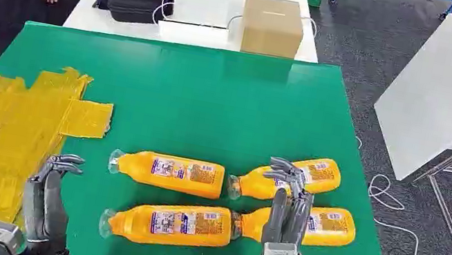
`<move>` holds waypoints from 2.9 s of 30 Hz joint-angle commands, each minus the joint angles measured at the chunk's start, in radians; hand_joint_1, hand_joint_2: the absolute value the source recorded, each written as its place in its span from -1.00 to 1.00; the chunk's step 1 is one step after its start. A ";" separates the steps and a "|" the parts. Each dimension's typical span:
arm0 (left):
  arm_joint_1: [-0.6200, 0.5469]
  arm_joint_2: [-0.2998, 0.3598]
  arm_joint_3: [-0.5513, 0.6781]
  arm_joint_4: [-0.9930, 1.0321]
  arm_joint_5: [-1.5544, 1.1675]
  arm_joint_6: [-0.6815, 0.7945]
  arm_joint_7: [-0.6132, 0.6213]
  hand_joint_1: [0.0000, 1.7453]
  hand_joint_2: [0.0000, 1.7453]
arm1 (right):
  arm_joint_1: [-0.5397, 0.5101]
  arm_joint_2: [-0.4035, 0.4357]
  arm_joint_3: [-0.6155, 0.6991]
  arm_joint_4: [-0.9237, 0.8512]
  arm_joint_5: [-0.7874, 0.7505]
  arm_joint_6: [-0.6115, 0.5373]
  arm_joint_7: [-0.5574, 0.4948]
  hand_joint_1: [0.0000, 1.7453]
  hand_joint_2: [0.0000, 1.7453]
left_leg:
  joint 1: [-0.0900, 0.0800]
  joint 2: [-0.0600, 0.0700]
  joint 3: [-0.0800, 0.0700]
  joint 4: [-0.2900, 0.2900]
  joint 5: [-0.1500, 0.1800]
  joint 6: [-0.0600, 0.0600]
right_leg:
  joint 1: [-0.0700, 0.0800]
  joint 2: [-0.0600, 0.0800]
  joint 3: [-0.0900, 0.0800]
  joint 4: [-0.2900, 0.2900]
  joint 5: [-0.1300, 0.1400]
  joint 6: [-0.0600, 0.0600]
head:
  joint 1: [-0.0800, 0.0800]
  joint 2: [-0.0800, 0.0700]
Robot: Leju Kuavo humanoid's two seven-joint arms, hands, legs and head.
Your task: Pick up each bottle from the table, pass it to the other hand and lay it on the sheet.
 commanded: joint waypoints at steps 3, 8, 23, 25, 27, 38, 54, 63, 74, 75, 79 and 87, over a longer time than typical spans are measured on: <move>-0.218 0.038 -0.150 0.234 -0.040 -0.103 -0.067 1.00 -1.00 | 0.009 -0.129 -0.023 0.015 -0.165 0.200 -0.119 1.00 -1.00 | 0.001 -0.002 0.003 -0.002 -0.001 -0.001 | 0.001 -0.002 0.004 -0.002 -0.001 0.001 | 0.000 0.000; -0.218 0.038 -0.150 0.234 -0.040 -0.103 -0.067 1.00 -1.00 | 0.009 -0.129 -0.023 0.015 -0.165 0.200 -0.119 1.00 -1.00 | 0.001 -0.005 0.003 -0.002 0.001 -0.001 | 0.001 -0.006 0.005 -0.003 -0.001 0.001 | 0.000 0.000; -0.200 0.086 -0.176 0.252 -0.009 -0.057 -0.067 -1.00 -1.00 | -0.039 -0.103 -0.003 0.160 0.000 0.112 -0.079 -1.00 -1.00 | -0.001 -0.002 0.005 -0.002 0.001 0.001 | 0.000 -0.004 0.006 -0.003 0.001 0.001 | 0.000 0.000; -0.202 0.087 -0.165 0.256 -0.002 -0.065 -0.067 -1.00 -1.00 | -0.054 -0.115 0.030 0.206 0.083 0.119 -0.005 -1.00 1.00 | 0.000 -0.002 0.005 -0.003 0.001 0.001 | 0.001 -0.005 0.007 -0.004 0.001 0.001 | 0.000 0.000; -0.201 0.085 -0.155 0.256 0.005 -0.076 -0.067 -1.00 -1.00 | -0.070 -0.129 0.069 0.244 0.168 0.130 0.066 -1.00 1.00 | 0.000 -0.002 0.005 -0.003 0.002 0.001 | 0.000 -0.004 0.006 -0.004 0.001 0.001 | 0.000 0.000; -0.222 0.062 -0.135 0.304 0.003 -0.117 -0.067 -1.00 -1.00 | -0.127 -0.199 0.291 0.363 0.430 0.179 0.234 -1.00 1.00 | 0.000 -0.003 0.004 -0.002 0.001 0.001 | 0.000 -0.005 0.006 -0.003 0.000 0.001 | 0.000 0.000; -0.197 0.046 -0.086 0.301 0.013 -0.115 -0.067 -1.00 -1.00 | -0.138 -0.300 0.435 0.369 0.677 0.233 0.509 -1.00 1.00 | 0.000 -0.002 0.005 -0.002 0.001 0.001 | 0.000 -0.005 0.007 -0.004 0.000 0.001 | 0.000 0.000; -0.196 0.028 -0.062 0.318 0.003 -0.132 -0.067 -1.00 -1.00 | -0.231 -0.290 0.484 0.448 0.810 0.282 0.642 -1.00 1.00 | -0.001 -0.001 0.006 -0.002 0.001 0.001 | -0.001 -0.004 0.007 -0.003 0.001 0.001 | 0.000 0.000; -0.201 0.011 -0.037 0.318 0.017 -0.176 -0.067 -1.00 -1.00 | -0.285 -0.293 0.530 0.596 0.757 0.395 0.631 1.00 1.00 | 0.000 -0.004 0.010 -0.003 0.002 0.001 | 0.000 -0.006 0.012 -0.005 0.001 0.001 | 0.000 0.000; -0.204 0.010 -0.038 0.314 0.015 -0.178 -0.067 -1.00 -1.00 | -0.288 -0.292 0.538 0.599 0.747 0.398 0.628 1.00 1.00 | 0.000 -0.005 0.010 -0.003 0.003 0.001 | 0.000 -0.007 0.012 -0.005 0.002 0.001 | 0.000 0.000; -0.209 0.007 -0.038 0.317 0.014 -0.178 -0.067 -1.00 -1.00 | -0.291 -0.288 0.542 0.600 0.739 0.404 0.628 1.00 1.00 | -0.001 -0.002 0.013 -0.002 0.001 0.001 | 0.001 -0.004 0.014 -0.003 0.001 0.001 | 0.000 0.000; -0.213 0.006 -0.042 0.317 0.025 -0.185 -0.067 -1.00 -1.00 | -0.295 -0.315 0.558 0.614 0.682 0.430 0.610 1.00 1.00 | 0.000 -0.006 0.015 -0.003 0.003 0.001 | 0.002 -0.009 0.017 -0.006 0.002 0.001 | 0.000 0.000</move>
